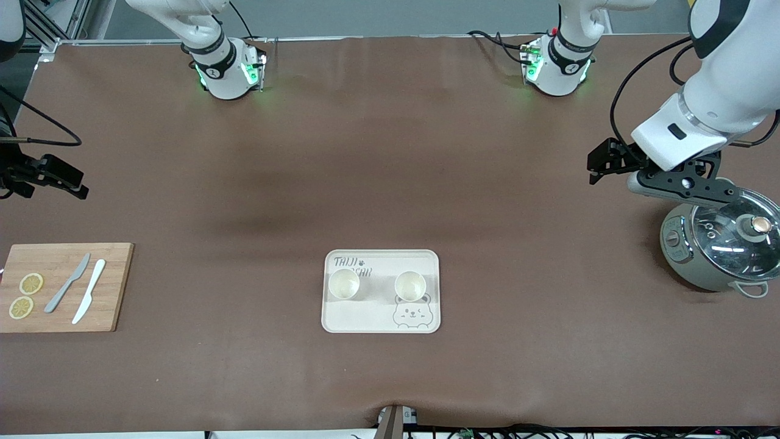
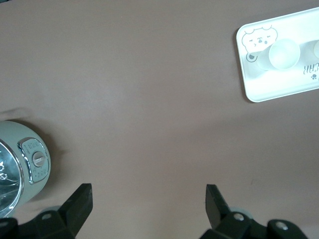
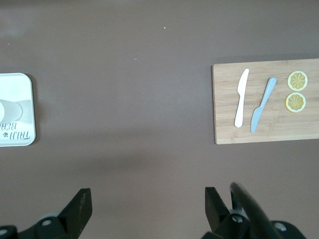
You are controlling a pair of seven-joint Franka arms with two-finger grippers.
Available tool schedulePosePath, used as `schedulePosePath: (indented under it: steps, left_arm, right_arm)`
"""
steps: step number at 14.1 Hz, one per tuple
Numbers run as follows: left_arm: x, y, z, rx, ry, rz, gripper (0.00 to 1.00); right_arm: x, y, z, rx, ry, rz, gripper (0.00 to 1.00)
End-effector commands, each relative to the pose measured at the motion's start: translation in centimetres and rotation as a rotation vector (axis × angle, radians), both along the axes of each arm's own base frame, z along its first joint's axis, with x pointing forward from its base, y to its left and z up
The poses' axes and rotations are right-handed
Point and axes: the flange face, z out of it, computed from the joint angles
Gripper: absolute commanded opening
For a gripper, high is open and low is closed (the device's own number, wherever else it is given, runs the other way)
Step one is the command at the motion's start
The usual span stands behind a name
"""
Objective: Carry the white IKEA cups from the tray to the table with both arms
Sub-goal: 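Lower the left gripper onto one cup while the right gripper reaches the tray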
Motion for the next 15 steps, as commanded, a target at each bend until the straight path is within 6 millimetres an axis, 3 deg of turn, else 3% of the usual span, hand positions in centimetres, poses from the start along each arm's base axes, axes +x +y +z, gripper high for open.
schedulePosePath:
  steps: [1,7,8,9,11,15]
  left_arm:
    - [0.2,0.2,0.3,0.039,-0.017,-0.022,1.0]
    - [0.6,-1.5,-1.0,-0.003,0.009,-0.012,1.0]
    - [1.1,-2.0,-2.0,-0.018,0.03,0.042,1.0]
    - [2.1,-3.1,-1.8,-0.028,0.018,0.101,1.0]
    - [4.7,-6.0,-3.3,-0.04,0.018,0.105,1.0]
    - [7.6,-12.4,-10.9,-0.031,0.068,0.074,1.0]
  right_arm:
    - [-0.9,0.0,0.3,0.013,-0.008,0.005,1.0]
    - [-0.9,0.0,0.2,0.013,-0.006,0.005,1.0]
    - [-0.9,0.0,0.3,0.013,-0.008,0.005,1.0]
    - [-0.9,0.0,0.3,0.013,-0.008,0.005,1.0]
    - [-0.9,0.0,0.3,0.013,-0.008,0.005,1.0]
    - [-0.7,-0.3,0.8,0.012,-0.014,0.011,1.0]
